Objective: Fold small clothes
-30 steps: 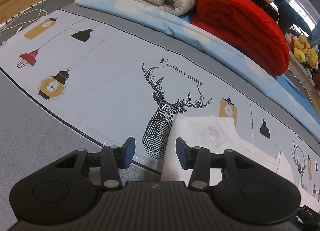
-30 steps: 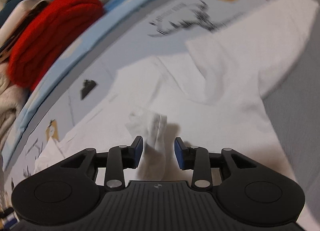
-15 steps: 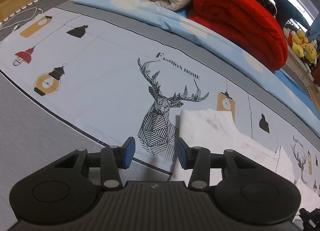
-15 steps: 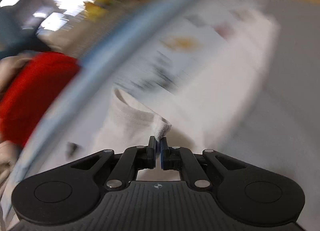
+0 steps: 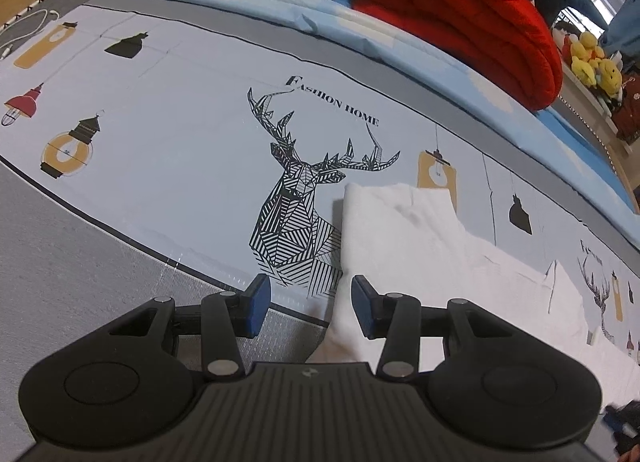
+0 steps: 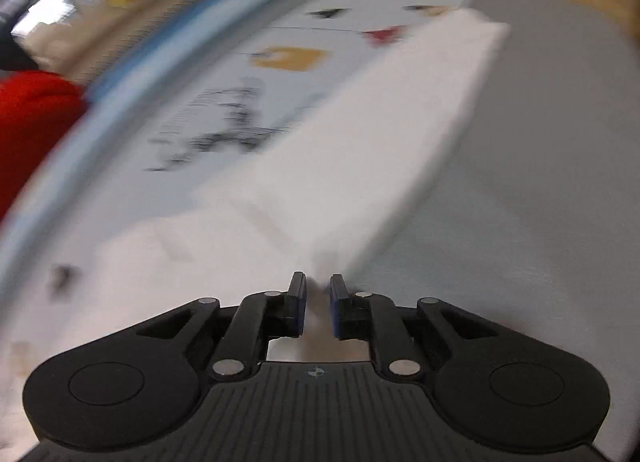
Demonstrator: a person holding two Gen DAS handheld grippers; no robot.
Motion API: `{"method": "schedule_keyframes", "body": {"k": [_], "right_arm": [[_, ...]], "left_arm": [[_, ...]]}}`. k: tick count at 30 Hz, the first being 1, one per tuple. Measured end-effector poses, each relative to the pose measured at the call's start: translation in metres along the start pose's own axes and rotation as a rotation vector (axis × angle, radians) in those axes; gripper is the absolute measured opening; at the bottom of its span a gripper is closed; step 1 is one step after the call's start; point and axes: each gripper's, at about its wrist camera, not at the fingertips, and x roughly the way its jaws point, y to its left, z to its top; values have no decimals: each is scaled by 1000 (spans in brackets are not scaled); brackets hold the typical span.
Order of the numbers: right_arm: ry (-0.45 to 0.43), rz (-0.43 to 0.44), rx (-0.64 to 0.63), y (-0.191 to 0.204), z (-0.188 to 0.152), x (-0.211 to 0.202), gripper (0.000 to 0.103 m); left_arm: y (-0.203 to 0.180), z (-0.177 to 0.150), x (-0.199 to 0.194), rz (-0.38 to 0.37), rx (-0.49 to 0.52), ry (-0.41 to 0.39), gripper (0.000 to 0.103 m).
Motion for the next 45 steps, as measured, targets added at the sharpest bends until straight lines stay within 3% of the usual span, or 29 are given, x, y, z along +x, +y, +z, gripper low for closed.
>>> {"method": "schedule_keyframes", "body": {"k": [2, 5, 8, 10, 11, 12, 14, 18, 21, 23, 25, 30, 34, 36, 39, 41, 43, 45], "right_arm": [[-59, 51, -17, 1, 4, -9, 14], [-155, 221, -61, 11, 11, -25, 14], [-45, 317, -82, 18, 12, -12, 15], [22, 302, -104, 24, 6, -3, 15], [47, 301, -114, 26, 3, 1, 15], [71, 303, -126, 27, 2, 4, 15], [115, 305, -142, 29, -1, 9, 15], [174, 240, -148, 31, -12, 13, 15], [217, 196, -130, 22, -22, 19, 15], [215, 192, -129, 20, -23, 16, 15], [203, 203, -145, 20, -23, 14, 15], [233, 196, -125, 14, -23, 26, 15], [217, 195, -148, 19, -19, 19, 16], [188, 229, -143, 20, -17, 12, 17], [162, 262, -177, 24, -15, 8, 23], [212, 247, -145, 18, -15, 17, 25], [273, 213, -97, 7, -16, 29, 22], [278, 228, -75, 3, -8, 28, 23]], "left_arm": [[-1, -1, 1, -9, 4, 6, 49], [-2, -7, 8, -43, 13, 42, 49], [2, -17, 23, -53, 19, 115, 48], [4, -22, 31, -58, 27, 161, 44], [4, -25, 35, -66, 47, 185, 35], [3, -29, 39, -71, 78, 206, 18], [3, -33, 42, -61, 143, 212, 14], [-3, -31, 35, -31, 161, 199, 13], [-21, -23, 18, -4, 218, 92, 13], [-28, -20, 12, -41, 225, 56, 13], [-33, -21, 16, -72, 224, 66, 13], [-24, -33, 46, -29, 204, 164, 14], [-35, -29, 32, -22, 223, 116, 17], [-45, -30, 24, -50, 251, 79, 28], [-47, -38, 34, -62, 248, 132, 30], [-45, -45, 47, -17, 259, 181, 30], [-47, -46, 46, -13, 271, 167, 30], [-52, -43, 35, -22, 288, 128, 35]]}}
